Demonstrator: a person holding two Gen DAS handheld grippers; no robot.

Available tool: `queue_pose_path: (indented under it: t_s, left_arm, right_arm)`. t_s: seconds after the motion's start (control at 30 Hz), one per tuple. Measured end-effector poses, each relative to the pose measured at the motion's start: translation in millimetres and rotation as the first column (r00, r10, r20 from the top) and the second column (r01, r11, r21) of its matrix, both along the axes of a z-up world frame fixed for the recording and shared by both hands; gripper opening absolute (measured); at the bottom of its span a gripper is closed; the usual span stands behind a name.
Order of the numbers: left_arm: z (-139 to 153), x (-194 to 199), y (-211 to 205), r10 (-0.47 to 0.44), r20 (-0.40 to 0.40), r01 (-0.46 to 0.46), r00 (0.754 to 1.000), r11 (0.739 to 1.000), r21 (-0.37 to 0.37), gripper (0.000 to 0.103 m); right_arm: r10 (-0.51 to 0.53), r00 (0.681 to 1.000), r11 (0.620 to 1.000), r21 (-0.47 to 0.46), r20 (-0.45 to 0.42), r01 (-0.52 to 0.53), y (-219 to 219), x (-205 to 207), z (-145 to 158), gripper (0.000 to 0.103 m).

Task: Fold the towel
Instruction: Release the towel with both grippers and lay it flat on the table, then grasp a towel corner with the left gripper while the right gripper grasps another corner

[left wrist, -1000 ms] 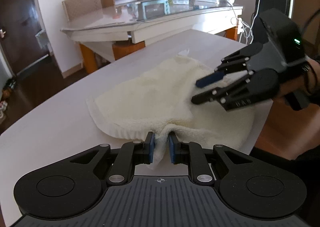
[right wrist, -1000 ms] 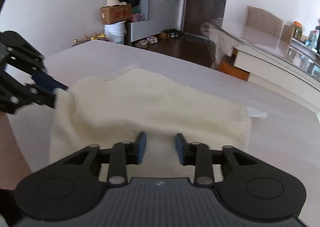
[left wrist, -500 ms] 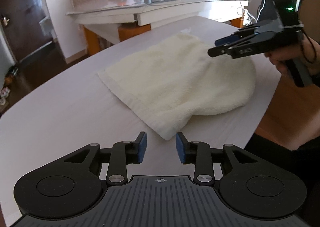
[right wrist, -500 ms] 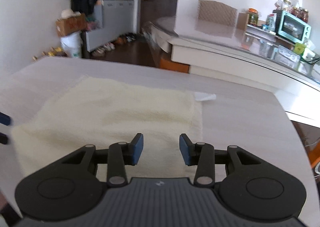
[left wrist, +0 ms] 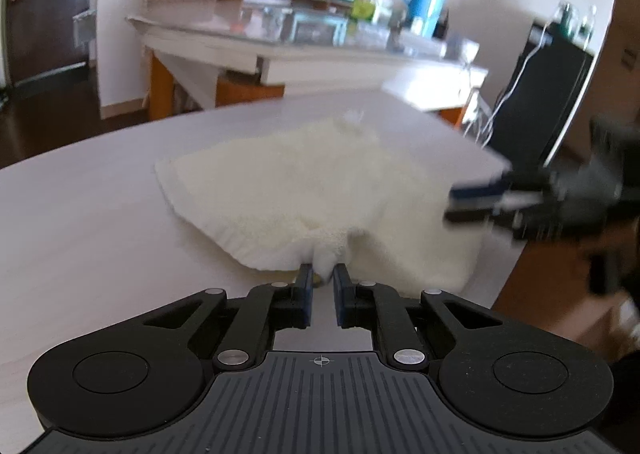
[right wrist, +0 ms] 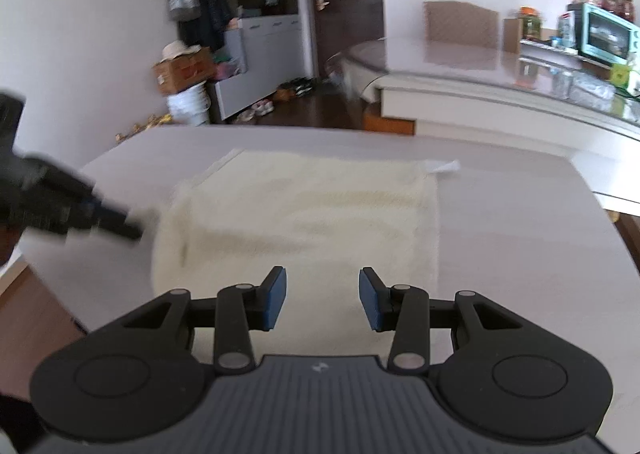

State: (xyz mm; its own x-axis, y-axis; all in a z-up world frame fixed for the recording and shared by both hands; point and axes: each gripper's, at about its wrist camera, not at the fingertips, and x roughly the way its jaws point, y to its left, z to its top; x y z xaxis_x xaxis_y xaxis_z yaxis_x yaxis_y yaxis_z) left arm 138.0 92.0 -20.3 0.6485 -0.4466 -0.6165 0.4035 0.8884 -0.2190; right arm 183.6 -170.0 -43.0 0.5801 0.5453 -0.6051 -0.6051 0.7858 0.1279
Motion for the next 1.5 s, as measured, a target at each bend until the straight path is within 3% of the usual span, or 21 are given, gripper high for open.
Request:
queue_pose_path:
  t_s: [0.2,0.3,0.4,0.43,0.53,0.73,0.83,0.97,1.27,1.5]
  left_arm:
    - [20.6,-0.5,7.0,0.005,0.022,-0.004,1.000,0.999,-0.054,0.012]
    - [22.9,-5.5,6.4,0.017,0.024,-0.018,1.000,1.000,0.008,0.012]
    - [15.9,-10.4,0.2,0.002,-0.002,-0.002,1.000,0.996,0.088,0.022]
    - [13.5,-11.9,-1.3,-0.007,-0.011,0.008,1.000,0.995,0.095,0.029]
    - [4.7,-20.7,-8.0,-0.043,-0.043,0.048,0.998,0.993,0.108,0.038]
    - [-12.4,-31.3,-18.6,-0.096,-0.102,0.113,0.990,0.978,0.175,0.039]
    - [-10.1,-35.9,-15.3,-0.091,-0.083,0.104,0.992,0.979,0.175,0.042]
    - [-3.2,-32.1,-15.2,-0.048,-0.022,0.051,0.999,0.982,0.183,0.052]
    - [-12.6,-13.3,-47.2,-0.075,-0.002,0.073,0.997,0.963,0.260,0.052]
    - [-11.0,1.6,-85.6,-0.163,0.037,0.144,0.986,0.943,0.300,0.052]
  right_arm:
    - [0.143,0.990,0.989,0.039,-0.005,-0.142,16.3,-14.6,0.1,0.046]
    - [0.192,0.981,0.981,0.016,0.008,-0.192,26.7,-23.2,-1.8,0.047]
    - [0.190,0.982,0.982,0.008,0.012,-0.190,28.6,-25.6,-2.4,0.048]
    - [0.180,0.984,0.984,0.009,0.012,-0.180,26.8,-25.1,-2.2,0.048]
    - [0.125,0.992,0.992,0.012,0.020,-0.125,18.8,-23.2,-1.6,0.049]
    - [-0.096,0.993,0.995,0.003,0.074,0.096,-11.8,-19.8,0.4,0.051]
    - [-0.188,0.982,0.982,0.030,0.022,0.187,-32.4,-11.0,-4.8,0.059]
    - [-0.219,0.975,0.972,0.085,-0.030,0.221,-47.4,0.3,-12.9,0.064]
    - [-0.111,0.986,0.972,0.195,-0.126,0.134,-56.9,26.0,-21.2,0.064]
    - [0.006,0.972,0.940,0.333,-0.237,0.075,-73.8,29.2,-24.8,0.061]
